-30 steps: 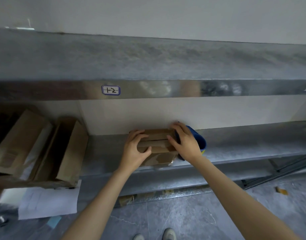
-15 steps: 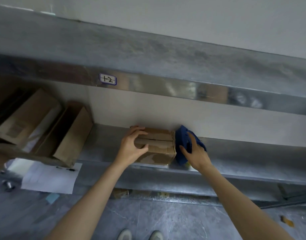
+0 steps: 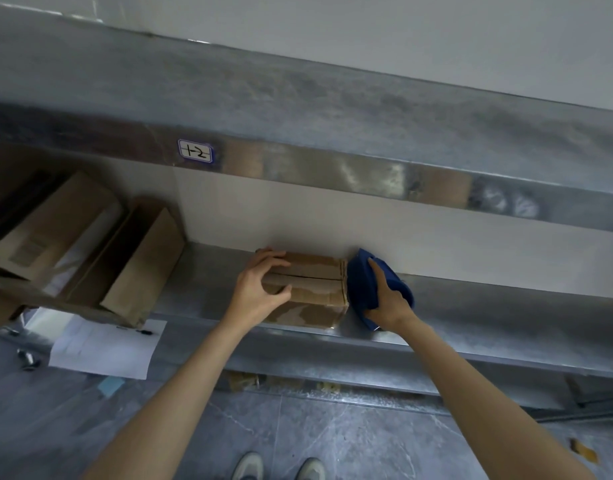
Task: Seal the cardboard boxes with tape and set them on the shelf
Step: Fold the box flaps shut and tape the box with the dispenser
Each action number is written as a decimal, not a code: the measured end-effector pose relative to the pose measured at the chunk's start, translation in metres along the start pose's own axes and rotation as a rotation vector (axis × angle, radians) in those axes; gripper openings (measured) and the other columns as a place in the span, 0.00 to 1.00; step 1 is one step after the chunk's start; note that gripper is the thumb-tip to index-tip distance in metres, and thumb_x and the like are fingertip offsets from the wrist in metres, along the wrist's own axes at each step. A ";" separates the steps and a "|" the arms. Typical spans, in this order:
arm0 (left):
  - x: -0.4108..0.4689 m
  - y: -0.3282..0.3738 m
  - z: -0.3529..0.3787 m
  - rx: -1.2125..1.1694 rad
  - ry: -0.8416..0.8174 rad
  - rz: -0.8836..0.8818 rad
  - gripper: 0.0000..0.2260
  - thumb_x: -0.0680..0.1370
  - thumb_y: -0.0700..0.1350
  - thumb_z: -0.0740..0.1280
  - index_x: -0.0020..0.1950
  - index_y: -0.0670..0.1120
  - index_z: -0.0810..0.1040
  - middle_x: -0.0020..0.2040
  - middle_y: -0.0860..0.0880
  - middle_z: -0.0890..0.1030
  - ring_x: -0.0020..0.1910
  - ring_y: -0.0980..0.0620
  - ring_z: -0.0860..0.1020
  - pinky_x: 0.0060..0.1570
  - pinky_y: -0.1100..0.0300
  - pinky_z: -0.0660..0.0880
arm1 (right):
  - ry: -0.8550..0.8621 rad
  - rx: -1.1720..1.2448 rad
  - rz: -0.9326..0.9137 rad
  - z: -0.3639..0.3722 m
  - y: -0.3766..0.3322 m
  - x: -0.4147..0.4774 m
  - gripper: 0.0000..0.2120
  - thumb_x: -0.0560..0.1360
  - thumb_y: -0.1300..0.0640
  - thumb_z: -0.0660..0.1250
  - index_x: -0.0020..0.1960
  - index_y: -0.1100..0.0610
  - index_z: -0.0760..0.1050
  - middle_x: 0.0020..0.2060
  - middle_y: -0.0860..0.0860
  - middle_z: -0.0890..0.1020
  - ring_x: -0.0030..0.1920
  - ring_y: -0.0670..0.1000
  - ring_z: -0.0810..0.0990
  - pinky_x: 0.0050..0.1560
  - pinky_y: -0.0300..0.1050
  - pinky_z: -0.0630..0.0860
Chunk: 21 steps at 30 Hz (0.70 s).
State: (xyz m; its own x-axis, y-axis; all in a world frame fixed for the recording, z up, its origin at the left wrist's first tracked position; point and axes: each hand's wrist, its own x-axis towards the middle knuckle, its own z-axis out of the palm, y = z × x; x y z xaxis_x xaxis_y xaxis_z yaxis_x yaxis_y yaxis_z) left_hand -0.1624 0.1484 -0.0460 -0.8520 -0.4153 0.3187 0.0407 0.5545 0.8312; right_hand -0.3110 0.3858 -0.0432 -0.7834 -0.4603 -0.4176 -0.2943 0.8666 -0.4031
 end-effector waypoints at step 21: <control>0.002 -0.007 -0.012 0.007 -0.086 -0.011 0.14 0.72 0.41 0.77 0.57 0.48 0.83 0.68 0.57 0.75 0.76 0.65 0.59 0.70 0.75 0.54 | 0.392 -0.110 -0.067 -0.024 -0.012 -0.038 0.30 0.82 0.46 0.58 0.79 0.41 0.49 0.37 0.49 0.78 0.29 0.51 0.73 0.25 0.41 0.67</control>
State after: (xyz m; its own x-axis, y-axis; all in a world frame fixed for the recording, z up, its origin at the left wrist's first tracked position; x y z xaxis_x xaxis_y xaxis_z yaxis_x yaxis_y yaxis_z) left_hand -0.1587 0.1352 -0.0459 -0.8940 -0.3580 0.2695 0.0279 0.5558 0.8308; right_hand -0.2906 0.3975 -0.0032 -0.9037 -0.4261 -0.0431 -0.3914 0.8626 -0.3206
